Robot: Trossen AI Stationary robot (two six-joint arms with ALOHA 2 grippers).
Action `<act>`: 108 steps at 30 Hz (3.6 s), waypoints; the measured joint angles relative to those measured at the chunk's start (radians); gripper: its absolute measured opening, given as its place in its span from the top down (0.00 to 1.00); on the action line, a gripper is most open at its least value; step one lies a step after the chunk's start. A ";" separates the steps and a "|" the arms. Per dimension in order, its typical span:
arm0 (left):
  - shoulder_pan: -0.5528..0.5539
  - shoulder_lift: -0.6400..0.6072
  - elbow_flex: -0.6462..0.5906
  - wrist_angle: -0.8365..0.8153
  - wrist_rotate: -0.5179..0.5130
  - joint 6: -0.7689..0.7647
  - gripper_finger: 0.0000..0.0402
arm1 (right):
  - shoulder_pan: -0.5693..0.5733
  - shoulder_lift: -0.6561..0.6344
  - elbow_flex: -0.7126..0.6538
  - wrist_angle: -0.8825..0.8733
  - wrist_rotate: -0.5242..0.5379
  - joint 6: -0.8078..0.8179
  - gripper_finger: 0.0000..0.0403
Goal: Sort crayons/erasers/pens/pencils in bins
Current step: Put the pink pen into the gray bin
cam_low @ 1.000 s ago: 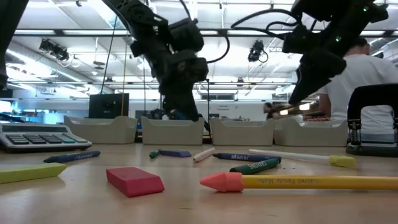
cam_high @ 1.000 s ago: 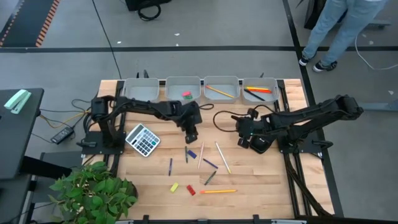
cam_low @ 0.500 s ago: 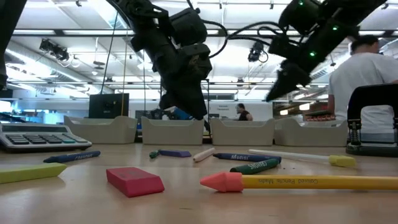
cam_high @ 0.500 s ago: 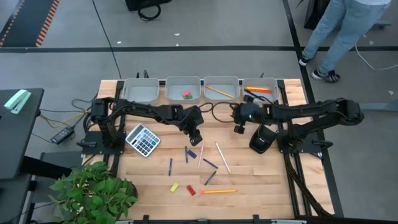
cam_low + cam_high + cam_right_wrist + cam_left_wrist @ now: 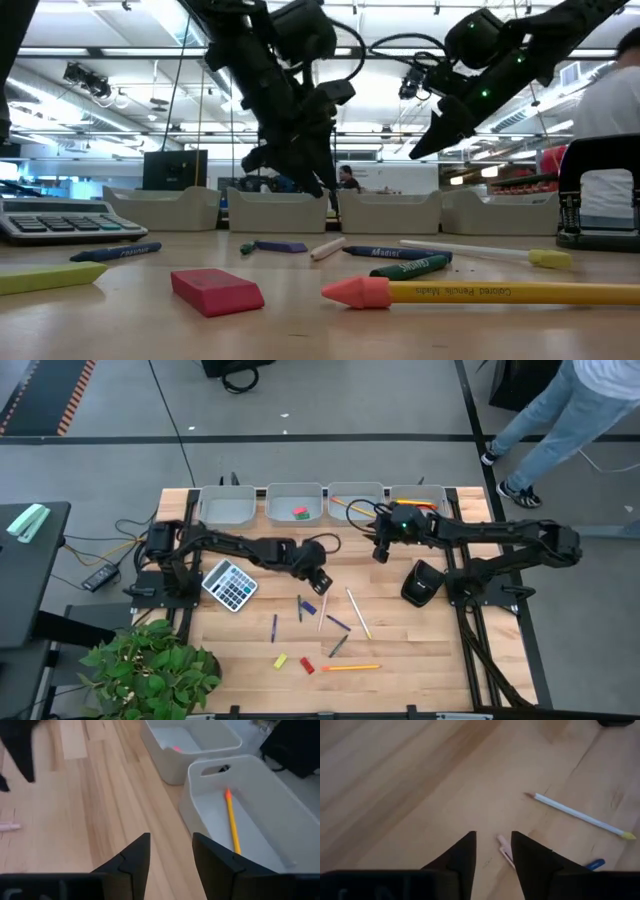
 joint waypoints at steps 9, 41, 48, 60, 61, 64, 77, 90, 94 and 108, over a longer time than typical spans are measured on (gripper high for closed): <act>-0.154 0.001 0.000 0.020 -0.276 -0.140 0.76 | -0.011 0.099 0.000 0.001 -0.086 0.019 0.61; -0.191 0.240 0.437 -0.438 -0.224 -0.237 0.84 | 0.110 -0.049 0.001 -0.222 -0.179 0.105 0.61; -0.211 0.294 0.434 -0.407 -0.199 -0.264 0.83 | 0.105 -0.073 0.001 -0.235 -0.166 0.098 0.61; -0.197 0.329 0.435 -0.415 -0.164 -0.289 0.83 | 0.105 -0.072 0.001 -0.236 -0.163 0.055 0.61; -0.197 0.329 0.435 -0.416 -0.164 -0.289 0.83 | 0.105 -0.072 0.001 -0.236 -0.164 0.051 0.61; -0.197 0.329 0.435 -0.432 -0.162 -0.290 0.83 | 0.105 -0.072 0.001 -0.234 -0.163 0.044 0.61; -0.190 0.321 0.502 -0.511 -0.151 -0.317 0.81 | 0.105 -0.071 0.001 -0.227 -0.164 0.022 0.61; -0.190 0.350 0.499 -0.521 -0.146 -0.405 0.71 | 0.105 -0.071 0.001 -0.171 -0.164 0.034 0.61; -0.190 0.354 0.500 -0.520 -0.132 -0.436 0.66 | 0.105 -0.071 0.001 -0.172 -0.164 0.033 0.61; -0.181 0.394 0.500 -0.556 -0.131 -0.423 0.59 | 0.105 -0.071 0.001 -0.163 -0.164 0.044 0.61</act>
